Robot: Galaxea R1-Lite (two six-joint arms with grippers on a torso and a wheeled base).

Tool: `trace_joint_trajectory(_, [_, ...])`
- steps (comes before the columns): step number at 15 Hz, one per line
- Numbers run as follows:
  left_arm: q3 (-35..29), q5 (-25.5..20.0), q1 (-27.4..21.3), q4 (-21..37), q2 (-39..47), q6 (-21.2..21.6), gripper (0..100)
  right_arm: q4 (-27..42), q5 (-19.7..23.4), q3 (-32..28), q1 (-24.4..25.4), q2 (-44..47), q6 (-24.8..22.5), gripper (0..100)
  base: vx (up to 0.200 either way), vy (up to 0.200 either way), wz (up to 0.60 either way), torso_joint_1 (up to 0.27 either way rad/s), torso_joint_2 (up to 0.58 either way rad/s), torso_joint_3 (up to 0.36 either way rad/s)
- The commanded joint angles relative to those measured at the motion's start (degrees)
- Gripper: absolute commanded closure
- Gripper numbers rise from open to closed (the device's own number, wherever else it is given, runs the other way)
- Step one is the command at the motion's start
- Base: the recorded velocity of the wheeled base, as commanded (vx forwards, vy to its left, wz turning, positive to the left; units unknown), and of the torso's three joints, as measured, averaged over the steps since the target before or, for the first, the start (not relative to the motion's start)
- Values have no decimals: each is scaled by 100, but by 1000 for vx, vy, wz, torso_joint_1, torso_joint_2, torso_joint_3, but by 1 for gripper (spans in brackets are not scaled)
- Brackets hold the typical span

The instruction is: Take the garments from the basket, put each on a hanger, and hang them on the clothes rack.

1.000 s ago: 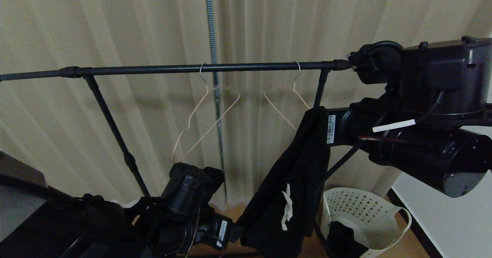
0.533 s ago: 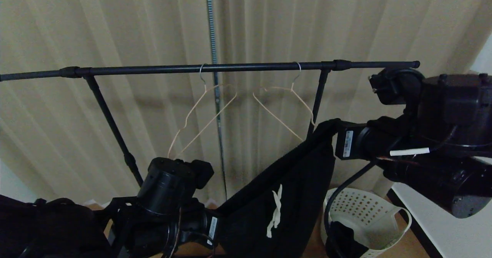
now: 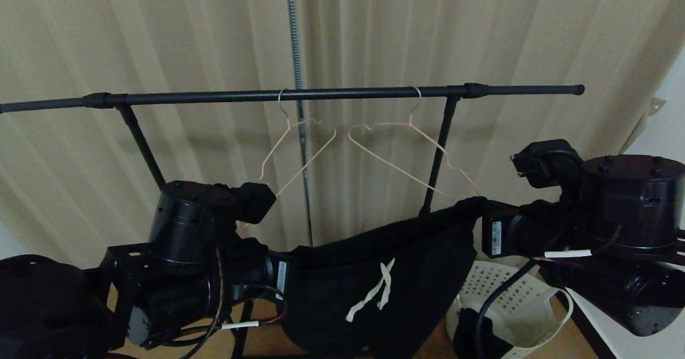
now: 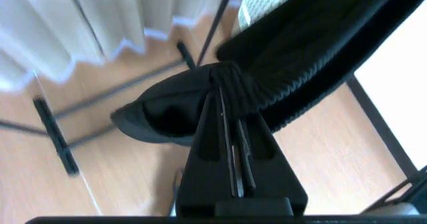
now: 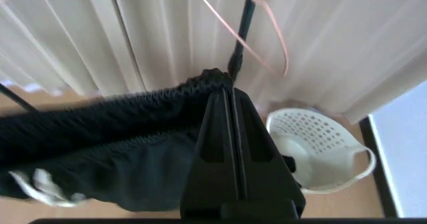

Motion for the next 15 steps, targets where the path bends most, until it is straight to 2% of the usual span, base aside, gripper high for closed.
trace_joint_trajectory(1, [-82,0,32,-16,-267,40,100,2,12,55,-2,-2,-5,100,0,0,0,0,0,0])
trace_joint_trajectory(6, [-231,-18,32,-16,-267,40,100,2,12,214,7,-20,-5,100,0,0,0,0,0,0])
trace_joint_trajectory(8, [-416,-26,32,-16,-241,31,100,2,12,451,77,-222,-57,100,0,0,0,0,0,0])
trace_joint_trajectory(12, [-1092,-35,23,2,41,40,100,72,118,1101,648,-960,-470,100,0,0,0,0,0,0])
trace_joint_trajectory(15, [-1752,-44,23,37,383,172,100,213,267,1207,1527,-1031,-585,100,0,0,0,0,0,0])
